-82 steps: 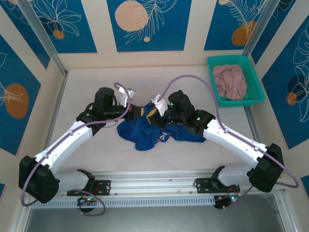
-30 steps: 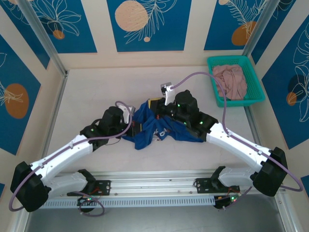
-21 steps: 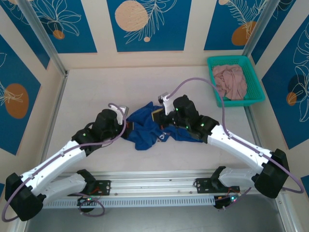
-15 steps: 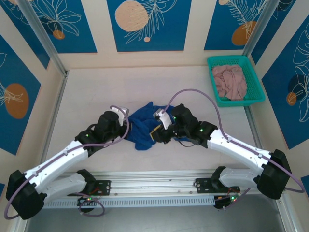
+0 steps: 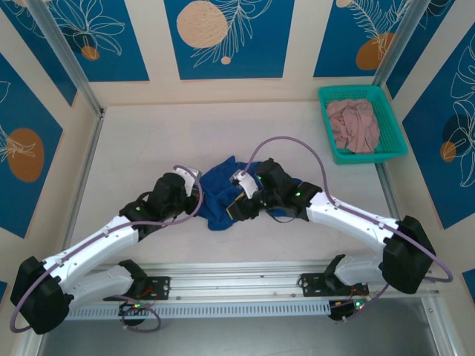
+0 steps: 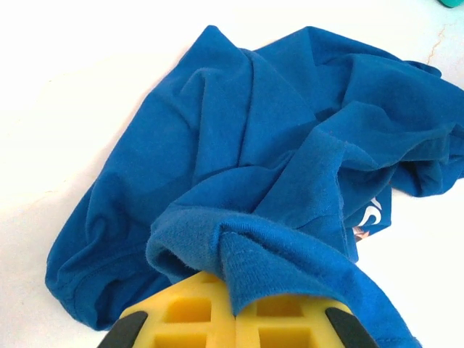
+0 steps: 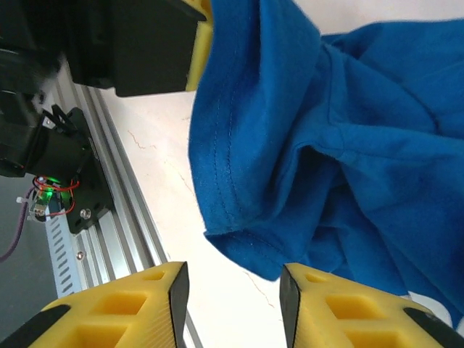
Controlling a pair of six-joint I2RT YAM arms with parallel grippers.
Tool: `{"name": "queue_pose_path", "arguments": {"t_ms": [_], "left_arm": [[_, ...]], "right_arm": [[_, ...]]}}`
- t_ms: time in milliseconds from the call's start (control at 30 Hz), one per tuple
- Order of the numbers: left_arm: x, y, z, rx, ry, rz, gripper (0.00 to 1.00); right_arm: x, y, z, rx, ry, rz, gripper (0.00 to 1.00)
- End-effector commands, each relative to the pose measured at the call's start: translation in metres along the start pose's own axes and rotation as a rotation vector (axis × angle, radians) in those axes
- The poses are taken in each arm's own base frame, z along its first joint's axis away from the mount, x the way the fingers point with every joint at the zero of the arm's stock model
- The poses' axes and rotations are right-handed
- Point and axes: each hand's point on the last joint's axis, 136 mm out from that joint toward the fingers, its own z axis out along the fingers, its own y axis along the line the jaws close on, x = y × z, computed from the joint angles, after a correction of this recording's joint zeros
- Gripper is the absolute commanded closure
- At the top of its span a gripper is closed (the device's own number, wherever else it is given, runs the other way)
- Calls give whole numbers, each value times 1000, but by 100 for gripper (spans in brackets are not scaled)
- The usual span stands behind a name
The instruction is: Fold the inside-out t-shirt
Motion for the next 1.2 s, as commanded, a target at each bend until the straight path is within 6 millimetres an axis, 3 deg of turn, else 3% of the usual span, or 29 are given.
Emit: {"name": "queue_pose_path", "arguments": {"t_ms": [0, 367, 633, 733, 900, 1167], "left_arm": [[-8, -3, -4, 18, -23, 11, 100], [-8, -4, -4, 24, -18, 11, 100], [-8, -6, -4, 32, -16, 11, 100], [-7, -5, -4, 30, -14, 11, 100], [-5, -4, -4, 24, -11, 10, 100], [-2, -16, 0, 91, 5, 27, 100]], "right_arm": [[-10, 19, 10, -101, -32, 17, 58], [8, 4, 42, -31, 45, -11, 47], [5, 5, 53, -19, 41, -29, 45], [3, 2, 55, -4, 41, -32, 51], [-1, -4, 48, 41, 30, -37, 70], [-28, -6, 5, 37, -66, 82, 95]]}}
